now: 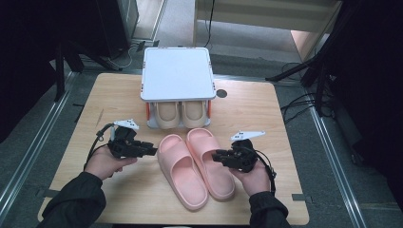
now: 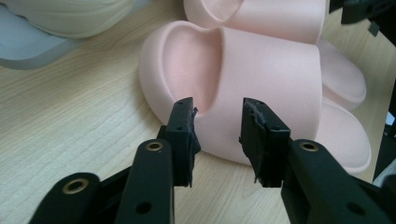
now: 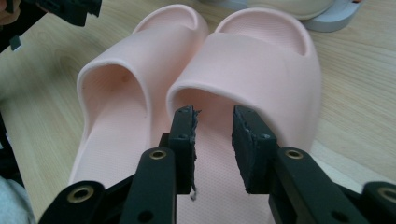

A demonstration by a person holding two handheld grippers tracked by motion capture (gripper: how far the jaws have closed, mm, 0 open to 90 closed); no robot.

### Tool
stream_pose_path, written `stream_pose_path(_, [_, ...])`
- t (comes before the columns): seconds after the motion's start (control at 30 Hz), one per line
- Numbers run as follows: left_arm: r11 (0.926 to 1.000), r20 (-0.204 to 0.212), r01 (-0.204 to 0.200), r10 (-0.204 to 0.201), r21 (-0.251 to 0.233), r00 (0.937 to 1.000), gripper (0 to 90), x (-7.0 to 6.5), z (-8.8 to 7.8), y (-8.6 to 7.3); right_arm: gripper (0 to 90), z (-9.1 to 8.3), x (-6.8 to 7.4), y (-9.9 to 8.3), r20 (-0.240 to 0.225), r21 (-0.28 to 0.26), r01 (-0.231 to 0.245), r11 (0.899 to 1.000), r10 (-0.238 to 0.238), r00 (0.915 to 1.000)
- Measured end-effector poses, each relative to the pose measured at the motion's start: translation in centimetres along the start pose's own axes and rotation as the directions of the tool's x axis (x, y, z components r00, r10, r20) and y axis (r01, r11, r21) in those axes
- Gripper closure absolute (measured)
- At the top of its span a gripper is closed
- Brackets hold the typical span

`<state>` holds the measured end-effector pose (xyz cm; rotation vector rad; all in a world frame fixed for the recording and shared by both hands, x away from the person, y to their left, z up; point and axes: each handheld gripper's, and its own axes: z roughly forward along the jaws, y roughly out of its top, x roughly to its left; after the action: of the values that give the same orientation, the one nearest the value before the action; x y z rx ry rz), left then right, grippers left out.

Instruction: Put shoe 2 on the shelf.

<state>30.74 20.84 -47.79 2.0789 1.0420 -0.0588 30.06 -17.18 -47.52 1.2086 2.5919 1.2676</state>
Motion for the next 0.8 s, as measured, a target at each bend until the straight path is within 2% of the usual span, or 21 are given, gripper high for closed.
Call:
stream_pose_path(0.13, [1.0,-0.018,0.007,-0.007,-0.003,0.9998,56.0,0.7,-0.4,0.3,69.1,0.3,0.7,-0.1,0.007,-0.013,0.0,1.0,0.0,1.0])
stream_pose_path(0.37, [0.9998,-0.027,0.018,-0.018,-0.011,0.9995,49.8,1.3,-0.7,0.7,60.3,1.1,1.8,-0.4,-0.011,-0.015,0.012,1.0,-0.013,0.9999])
stream_pose_path(0.63, [0.999,-0.035,0.02,-0.022,-0.039,0.9992,46.2,1.8,-0.9,0.8,53.3,2.2,2.8,-0.6,-0.025,-0.002,0.029,1.0,-0.029,0.9993])
stream_pose_path(0.8, [0.9992,-0.038,0.02,-0.021,-0.036,0.999,45.4,1.8,-0.8,0.8,47.6,3.2,3.3,-0.6,-0.022,0.003,0.031,1.0,-0.031,0.9993])
